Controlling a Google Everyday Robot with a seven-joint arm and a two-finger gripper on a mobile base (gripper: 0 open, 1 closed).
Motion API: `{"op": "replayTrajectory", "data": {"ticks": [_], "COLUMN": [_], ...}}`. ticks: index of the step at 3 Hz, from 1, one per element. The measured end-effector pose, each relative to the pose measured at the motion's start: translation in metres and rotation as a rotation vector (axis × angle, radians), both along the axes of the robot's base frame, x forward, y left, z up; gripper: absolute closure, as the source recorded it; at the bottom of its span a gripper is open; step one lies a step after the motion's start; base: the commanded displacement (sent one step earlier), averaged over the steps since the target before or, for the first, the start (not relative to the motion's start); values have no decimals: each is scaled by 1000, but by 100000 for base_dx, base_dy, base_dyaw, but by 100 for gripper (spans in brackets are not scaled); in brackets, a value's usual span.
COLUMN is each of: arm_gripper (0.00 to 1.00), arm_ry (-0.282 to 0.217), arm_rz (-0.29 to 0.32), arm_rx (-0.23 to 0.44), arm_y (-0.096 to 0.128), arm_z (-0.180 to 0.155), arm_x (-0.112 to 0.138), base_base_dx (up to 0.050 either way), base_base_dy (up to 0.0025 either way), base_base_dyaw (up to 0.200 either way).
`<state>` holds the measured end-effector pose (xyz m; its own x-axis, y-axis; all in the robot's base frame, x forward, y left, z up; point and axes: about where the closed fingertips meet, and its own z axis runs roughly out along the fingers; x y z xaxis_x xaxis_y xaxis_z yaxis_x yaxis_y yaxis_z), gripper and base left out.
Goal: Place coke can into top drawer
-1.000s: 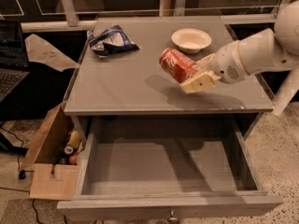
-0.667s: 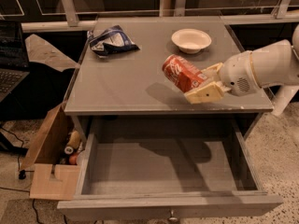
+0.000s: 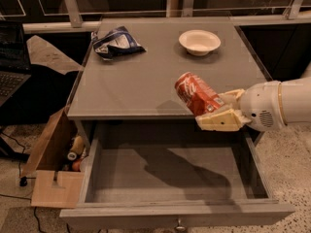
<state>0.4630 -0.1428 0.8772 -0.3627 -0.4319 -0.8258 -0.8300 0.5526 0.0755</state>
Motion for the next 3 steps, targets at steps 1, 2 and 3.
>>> {"op": "replayTrajectory", "data": {"ticks": [1,2,3], "arm_gripper": [100,100,100], "arm_ry": [0,-19,-18], "arm_rz": [0,-13,-50], "arm_rx": [0,6,10], "arm_y": [0,6,5], "arm_z": [0,4,0], "arm_x": [0,-3,-22], "base_base_dx": [0,0,0], "base_base_dy": [0,0,0], "base_base_dyaw": [0,0,0]}}
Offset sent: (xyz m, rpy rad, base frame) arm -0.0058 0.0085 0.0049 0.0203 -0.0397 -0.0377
